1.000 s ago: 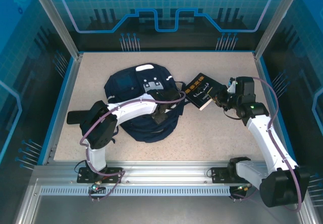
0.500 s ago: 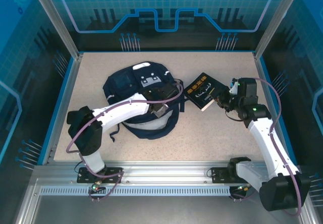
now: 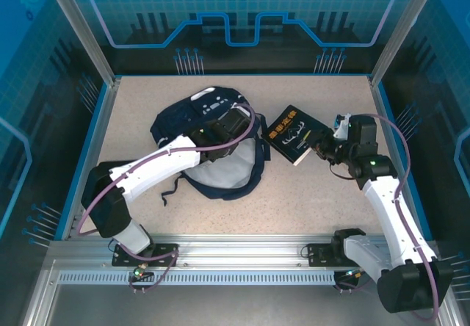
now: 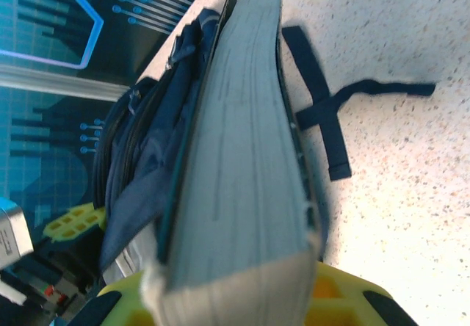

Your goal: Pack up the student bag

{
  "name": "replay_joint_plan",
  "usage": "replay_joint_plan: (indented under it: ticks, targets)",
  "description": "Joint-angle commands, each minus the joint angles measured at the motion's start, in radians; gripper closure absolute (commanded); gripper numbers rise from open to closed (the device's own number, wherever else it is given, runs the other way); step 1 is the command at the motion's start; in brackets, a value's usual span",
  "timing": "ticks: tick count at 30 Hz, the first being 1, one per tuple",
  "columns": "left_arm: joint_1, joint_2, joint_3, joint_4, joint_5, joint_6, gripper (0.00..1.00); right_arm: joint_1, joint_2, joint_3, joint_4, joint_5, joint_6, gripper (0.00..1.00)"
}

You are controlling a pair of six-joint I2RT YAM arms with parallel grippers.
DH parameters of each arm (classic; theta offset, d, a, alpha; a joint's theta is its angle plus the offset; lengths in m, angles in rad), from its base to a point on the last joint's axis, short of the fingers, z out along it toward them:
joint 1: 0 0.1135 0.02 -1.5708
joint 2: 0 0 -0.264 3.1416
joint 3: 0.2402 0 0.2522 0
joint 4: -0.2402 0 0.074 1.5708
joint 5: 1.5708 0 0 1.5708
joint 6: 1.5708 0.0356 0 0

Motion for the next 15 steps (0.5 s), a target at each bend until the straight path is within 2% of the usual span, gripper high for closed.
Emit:
replay_joint_plan:
  ticks: [1,9,15]
  targets:
    - [-0.002,-0.041,0.080,0.147,-0.068,-0.050,1.00,-0.005,-0.019,-0.023,0.042,-0.138,-0.033,0.86]
    - [0.003,-0.034,0.136,0.191,-0.075,-0.080,1.00,0.057,0.023,-0.055,0.159,-0.248,0.043,0.86]
    - [0.003,-0.020,0.177,0.168,-0.049,-0.092,1.00,0.175,0.117,-0.062,0.312,-0.225,0.132,0.86]
